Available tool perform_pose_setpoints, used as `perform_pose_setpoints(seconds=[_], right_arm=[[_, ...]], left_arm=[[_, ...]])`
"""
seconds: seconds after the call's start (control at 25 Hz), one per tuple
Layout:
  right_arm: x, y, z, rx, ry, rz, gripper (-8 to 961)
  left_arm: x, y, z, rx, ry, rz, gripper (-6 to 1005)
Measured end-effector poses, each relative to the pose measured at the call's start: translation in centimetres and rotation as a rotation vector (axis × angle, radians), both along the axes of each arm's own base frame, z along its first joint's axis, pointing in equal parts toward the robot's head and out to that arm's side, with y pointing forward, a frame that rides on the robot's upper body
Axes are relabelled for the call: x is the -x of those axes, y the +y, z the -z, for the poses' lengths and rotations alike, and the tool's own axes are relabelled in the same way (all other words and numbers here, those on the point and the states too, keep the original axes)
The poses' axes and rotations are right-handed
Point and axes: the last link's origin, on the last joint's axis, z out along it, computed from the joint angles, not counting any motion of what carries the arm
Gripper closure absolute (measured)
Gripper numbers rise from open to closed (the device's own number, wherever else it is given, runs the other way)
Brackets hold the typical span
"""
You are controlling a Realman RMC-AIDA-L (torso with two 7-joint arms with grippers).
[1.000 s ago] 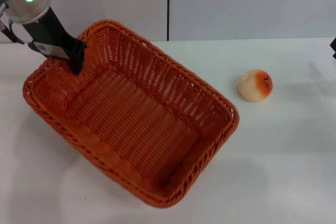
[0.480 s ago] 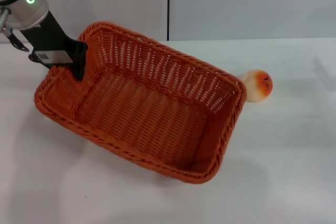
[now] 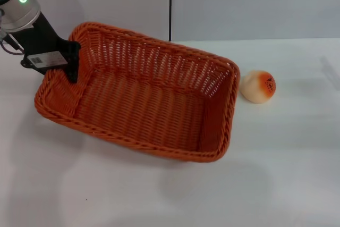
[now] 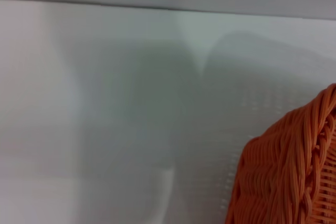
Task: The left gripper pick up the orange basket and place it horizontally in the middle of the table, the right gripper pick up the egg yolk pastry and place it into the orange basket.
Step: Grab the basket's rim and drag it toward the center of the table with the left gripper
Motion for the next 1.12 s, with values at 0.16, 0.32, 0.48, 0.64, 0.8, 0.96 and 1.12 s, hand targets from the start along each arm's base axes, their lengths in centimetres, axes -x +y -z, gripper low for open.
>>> perform_pose_setpoints(seconds=[0.16,0.32,0.48,0.64,0.8,0.96,1.12], right_arm=[[-0.1,0.2,-0.5,0.001,-0.001,0.000,228],[-0.3,0.5,-1.0,0.001,0.000,0.005,228],[-0.4,0.6,-1.3,0.000,-0.004,0.005,227],[-0.4,0.8,-1.5,-0.002,-0.009,0.003,228],[-0.5,0.7,-1.7,-0.003,-0.011,0.007,227],[-0.7,0.6,-1.6,-0.002,-0.011,0.011,226],[-0.6,0.5,-1.5,-0.001,-0.008,0.012,226]], left_arm=[[0.4,-0.2,0.2,-0.016,-0.006,-0.031,847],[0.6,-0.7,0.5,-0.020,-0.018,-0.070,849],[0.5,-1.3,0.7,0.000,-0.016,-0.096,851],[0.1,-1.6,0.9,-0.001,-0.025,-0.103,853],[0.2,-2.0,1.4,0.008,-0.033,-0.109,856],[0.8,-2.4,1.5,0.012,-0.036,-0.119,857],[1.3,-2.6,1.6,0.014,-0.035,-0.126,858]])
